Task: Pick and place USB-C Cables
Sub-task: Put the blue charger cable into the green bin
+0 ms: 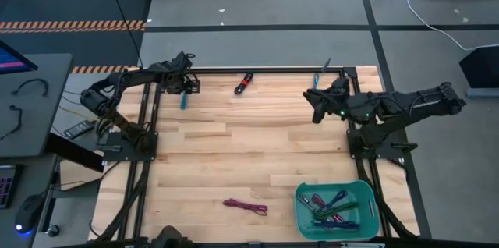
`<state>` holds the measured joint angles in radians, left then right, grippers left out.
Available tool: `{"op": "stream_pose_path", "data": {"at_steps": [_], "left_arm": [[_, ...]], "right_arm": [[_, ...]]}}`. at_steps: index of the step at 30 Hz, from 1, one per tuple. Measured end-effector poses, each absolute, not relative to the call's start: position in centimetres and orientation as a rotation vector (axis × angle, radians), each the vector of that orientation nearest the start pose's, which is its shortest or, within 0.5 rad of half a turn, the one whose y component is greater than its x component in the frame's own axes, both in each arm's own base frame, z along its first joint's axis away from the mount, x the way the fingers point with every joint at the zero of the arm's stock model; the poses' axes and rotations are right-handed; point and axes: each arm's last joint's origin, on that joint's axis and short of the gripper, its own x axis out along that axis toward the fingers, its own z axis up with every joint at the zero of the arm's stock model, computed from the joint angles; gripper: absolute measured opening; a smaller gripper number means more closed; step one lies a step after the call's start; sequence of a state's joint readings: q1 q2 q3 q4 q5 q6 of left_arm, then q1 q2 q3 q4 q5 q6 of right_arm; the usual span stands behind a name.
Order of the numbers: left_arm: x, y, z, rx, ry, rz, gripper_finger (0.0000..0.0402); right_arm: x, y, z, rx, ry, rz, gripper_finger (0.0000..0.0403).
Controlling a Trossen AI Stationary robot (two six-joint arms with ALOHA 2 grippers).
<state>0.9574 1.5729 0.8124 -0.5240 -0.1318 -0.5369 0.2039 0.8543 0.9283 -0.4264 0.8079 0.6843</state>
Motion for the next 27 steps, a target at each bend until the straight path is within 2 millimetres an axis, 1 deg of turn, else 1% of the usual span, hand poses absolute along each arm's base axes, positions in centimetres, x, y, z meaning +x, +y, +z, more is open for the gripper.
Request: {"op": "stream_pose_path", "data": {"at_steps": [5,10,12,14,16,20,24,27], "left_arm": [[15.7,22.2,15.0,-0.869,0.94,1.25,0.0147],[15.7,21.7,14.5,-0.864,0.954,1.258,0.0094],[15.8,21.3,14.3,-0.852,0.972,1.267,0.0081],[15.8,21.1,14.3,-0.878,0.971,1.292,0.0078],[15.8,21.2,14.0,-0.893,0.974,1.308,0.0084],[16.2,21.0,13.6,-0.89,1.003,1.3,0.0103],[16.3,20.7,13.4,-0.899,1.045,1.273,0.0112],[16.4,20.4,13.2,-0.914,1.069,1.254,0.0116]], "right_arm": [[17.5,0.7,34.8,0.456,0.117,-0.697,0.0114],[18.5,0.2,34.1,0.408,0.19,-0.67,0.0114],[19.0,0.0,33.8,0.394,0.218,-0.66,0.0114],[19.5,-0.1,33.4,0.385,0.244,-0.662,0.0114],[20.0,-0.3,33.1,0.377,0.267,-0.66,0.0114],[20.5,-0.1,32.6,0.388,0.325,-0.576,0.0114],[20.9,0.2,32.3,0.41,0.368,-0.496,0.0114],[21.0,0.3,32.1,0.412,0.38,-0.479,0.0114]]}}
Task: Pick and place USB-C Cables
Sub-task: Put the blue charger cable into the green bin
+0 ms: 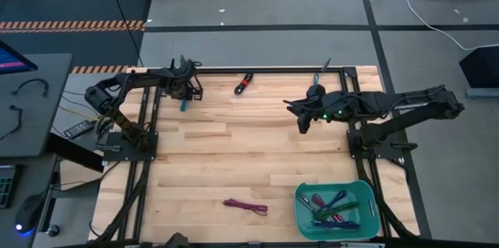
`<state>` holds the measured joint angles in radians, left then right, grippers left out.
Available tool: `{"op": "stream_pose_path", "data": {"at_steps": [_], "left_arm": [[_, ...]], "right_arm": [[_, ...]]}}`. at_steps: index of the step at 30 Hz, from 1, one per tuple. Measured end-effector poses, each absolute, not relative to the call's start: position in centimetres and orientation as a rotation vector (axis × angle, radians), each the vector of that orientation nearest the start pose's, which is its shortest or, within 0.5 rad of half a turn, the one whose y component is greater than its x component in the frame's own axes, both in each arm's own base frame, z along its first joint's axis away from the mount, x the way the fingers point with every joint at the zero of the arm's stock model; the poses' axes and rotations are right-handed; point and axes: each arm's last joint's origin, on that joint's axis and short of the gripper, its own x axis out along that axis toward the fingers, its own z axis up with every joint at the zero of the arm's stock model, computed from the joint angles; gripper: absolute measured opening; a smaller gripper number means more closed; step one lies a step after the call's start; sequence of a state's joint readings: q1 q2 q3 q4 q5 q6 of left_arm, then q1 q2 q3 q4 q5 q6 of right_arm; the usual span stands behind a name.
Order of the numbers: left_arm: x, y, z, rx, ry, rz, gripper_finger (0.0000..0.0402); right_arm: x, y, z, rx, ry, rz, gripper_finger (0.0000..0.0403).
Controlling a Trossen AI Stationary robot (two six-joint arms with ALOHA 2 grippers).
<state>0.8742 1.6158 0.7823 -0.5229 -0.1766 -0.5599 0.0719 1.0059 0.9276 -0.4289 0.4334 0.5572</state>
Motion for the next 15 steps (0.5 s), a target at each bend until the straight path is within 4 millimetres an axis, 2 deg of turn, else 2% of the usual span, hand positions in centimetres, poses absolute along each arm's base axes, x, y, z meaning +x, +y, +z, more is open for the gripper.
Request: {"op": "stream_pose_path", "data": {"at_steps": [5,9,11,15], "left_arm": [[17.1,19.7,13.0,-0.95,1.081,1.176,0.0104],[18.4,18.6,13.2,-0.923,1.104,1.056,0.0042],[19.0,18.0,13.4,-0.933,1.094,0.948,0.0021],[21.3,16.8,14.9,-0.947,0.948,0.685,0.0021]], "right_arm": [[21.1,0.3,32.0,0.408,0.386,-0.48,0.0114],[21.1,0.2,32.1,0.411,0.384,-0.48,0.0114],[20.8,0.1,32.3,0.417,0.378,-0.475,0.0114],[19.6,-0.8,32.4,0.503,0.391,-0.527,0.0114]]}}
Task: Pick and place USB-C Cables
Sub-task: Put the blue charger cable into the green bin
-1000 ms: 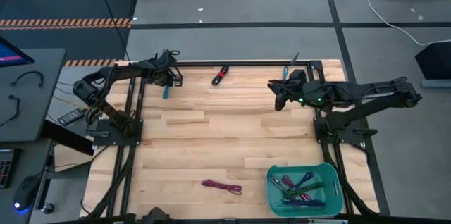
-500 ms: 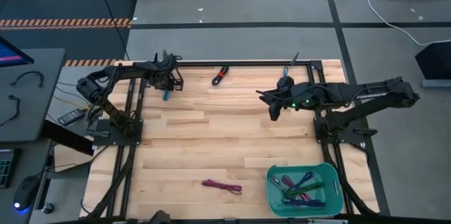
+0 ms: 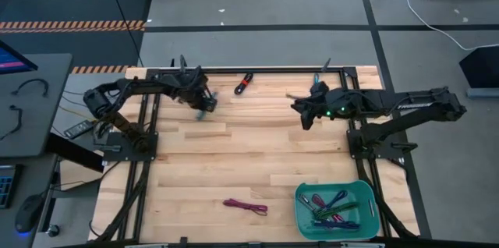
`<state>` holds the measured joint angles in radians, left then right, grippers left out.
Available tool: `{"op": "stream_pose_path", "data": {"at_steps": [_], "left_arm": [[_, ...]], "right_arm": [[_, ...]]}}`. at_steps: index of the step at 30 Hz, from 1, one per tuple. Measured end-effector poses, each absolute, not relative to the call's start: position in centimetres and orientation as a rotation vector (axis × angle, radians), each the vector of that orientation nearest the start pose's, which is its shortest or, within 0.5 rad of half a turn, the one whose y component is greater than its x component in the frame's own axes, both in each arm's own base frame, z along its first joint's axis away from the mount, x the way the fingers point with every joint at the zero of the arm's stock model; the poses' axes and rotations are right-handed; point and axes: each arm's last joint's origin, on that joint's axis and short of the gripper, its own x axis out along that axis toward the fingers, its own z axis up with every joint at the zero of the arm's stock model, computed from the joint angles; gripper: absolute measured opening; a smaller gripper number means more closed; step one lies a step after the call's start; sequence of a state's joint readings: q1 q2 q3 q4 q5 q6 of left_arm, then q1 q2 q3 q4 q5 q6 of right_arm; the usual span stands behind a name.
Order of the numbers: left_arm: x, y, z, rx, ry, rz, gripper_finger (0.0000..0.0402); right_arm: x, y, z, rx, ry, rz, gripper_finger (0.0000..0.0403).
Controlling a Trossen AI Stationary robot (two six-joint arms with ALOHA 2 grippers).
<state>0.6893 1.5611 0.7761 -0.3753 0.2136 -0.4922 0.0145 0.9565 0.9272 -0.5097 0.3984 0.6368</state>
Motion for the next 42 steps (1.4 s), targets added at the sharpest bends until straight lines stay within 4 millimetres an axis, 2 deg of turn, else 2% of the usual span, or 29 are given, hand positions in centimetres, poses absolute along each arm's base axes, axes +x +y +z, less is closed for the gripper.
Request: {"op": "stream_pose_path", "data": {"at_steps": [4,8,12,16,20,23,28,33,38,41,42], "left_arm": [[24.4,15.2,17.4,-0.892,0.714,0.487,0.0021],[27.6,13.5,20.7,-0.814,0.403,0.265,0.0021],[29.7,11.4,24.3,-0.683,0.072,0.057,0.0023],[30.2,9.9,26.7,-0.646,-0.139,-0.053,0.0022],[30.3,9.2,27.3,-0.658,-0.198,-0.069,0.0024],[30.4,8.9,27.3,-0.659,-0.195,-0.073,0.0024],[30.5,9.0,26.9,-0.666,-0.162,-0.058,0.0026],[30.5,9.0,26.9,-0.66,-0.157,-0.056,0.0031],[30.5,9.0,26.6,-0.66,-0.138,-0.025,0.0041],[30.5,9.3,26.0,-0.652,-0.084,0.035,0.0064],[30.5,9.4,25.7,-0.651,-0.058,0.049,0.0076]], "right_arm": [[18.5,-2.1,32.3,0.615,0.421,-0.546,0.0114],[18.7,-3.1,32.3,0.666,0.428,-0.516,0.0115],[20.5,-4.0,32.8,0.638,0.341,-0.417,0.0123],[23.2,-4.4,33.4,0.578,0.193,-0.31,0.015],[26.0,-5.0,33.9,0.524,0.011,-0.257,0.0188],[28.0,-5.4,33.5,0.523,-0.086,-0.246,0.0215],[30.0,-5.8,32.1,0.505,-0.117,-0.258,0.0226],[30.6,-5.9,31.5,0.501,-0.12,-0.263,0.0186],[30.6,-5.9,31.5,0.417,-0.105,-0.261,0.0095],[30.4,-6.0,31.5,0.381,-0.073,-0.271,0.0029],[30.2,-6.0,31.7,0.365,-0.054,-0.279,0.0019]]}}
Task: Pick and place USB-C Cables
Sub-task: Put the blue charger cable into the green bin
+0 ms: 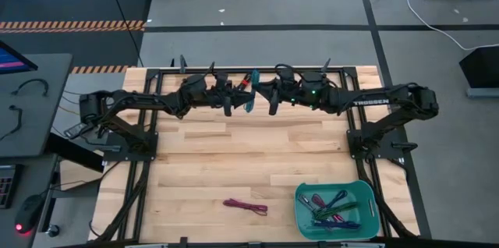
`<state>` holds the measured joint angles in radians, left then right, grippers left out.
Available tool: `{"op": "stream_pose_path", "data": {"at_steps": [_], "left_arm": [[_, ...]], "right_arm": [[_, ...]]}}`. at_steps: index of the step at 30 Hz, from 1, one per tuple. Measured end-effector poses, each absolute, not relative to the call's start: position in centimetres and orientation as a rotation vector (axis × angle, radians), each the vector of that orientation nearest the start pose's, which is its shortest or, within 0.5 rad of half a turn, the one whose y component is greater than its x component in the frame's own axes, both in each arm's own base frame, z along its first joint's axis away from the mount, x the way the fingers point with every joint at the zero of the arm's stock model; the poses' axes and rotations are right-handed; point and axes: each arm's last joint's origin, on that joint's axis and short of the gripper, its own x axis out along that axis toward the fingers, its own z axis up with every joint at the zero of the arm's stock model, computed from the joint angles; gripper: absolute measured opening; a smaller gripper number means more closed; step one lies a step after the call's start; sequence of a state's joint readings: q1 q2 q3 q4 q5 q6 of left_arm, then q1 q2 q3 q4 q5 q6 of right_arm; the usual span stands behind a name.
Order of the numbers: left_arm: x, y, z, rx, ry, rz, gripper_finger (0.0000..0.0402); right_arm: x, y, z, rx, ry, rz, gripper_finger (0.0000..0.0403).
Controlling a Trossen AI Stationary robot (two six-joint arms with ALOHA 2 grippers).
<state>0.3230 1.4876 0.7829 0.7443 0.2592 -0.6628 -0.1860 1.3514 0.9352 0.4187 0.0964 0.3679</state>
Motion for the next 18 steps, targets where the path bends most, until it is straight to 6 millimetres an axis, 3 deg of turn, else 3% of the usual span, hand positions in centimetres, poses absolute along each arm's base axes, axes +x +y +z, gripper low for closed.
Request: {"op": "stream_pose_path", "data": {"at_steps": [3,6,13,18], "left_arm": [[30.4,9.7,24.2,-0.646,0.084,0.104,0.0119],[29.9,10.0,22.4,-0.667,0.253,0.171,0.0161],[28.7,9.6,19.8,-0.702,0.533,0.252,0.0206],[28.6,9.6,19.6,-0.638,0.558,0.278,0.0198]], "right_arm": [[28.7,-5.7,34.0,0.36,-0.01,-0.302,0.0023],[26.3,-4.6,36.0,0.404,0.137,-0.207,0.002],[19.8,1.4,35.3,0.775,0.648,0.185,0.0018],[16.5,6.3,33.0,0.806,0.929,0.247,0.0018]]}}
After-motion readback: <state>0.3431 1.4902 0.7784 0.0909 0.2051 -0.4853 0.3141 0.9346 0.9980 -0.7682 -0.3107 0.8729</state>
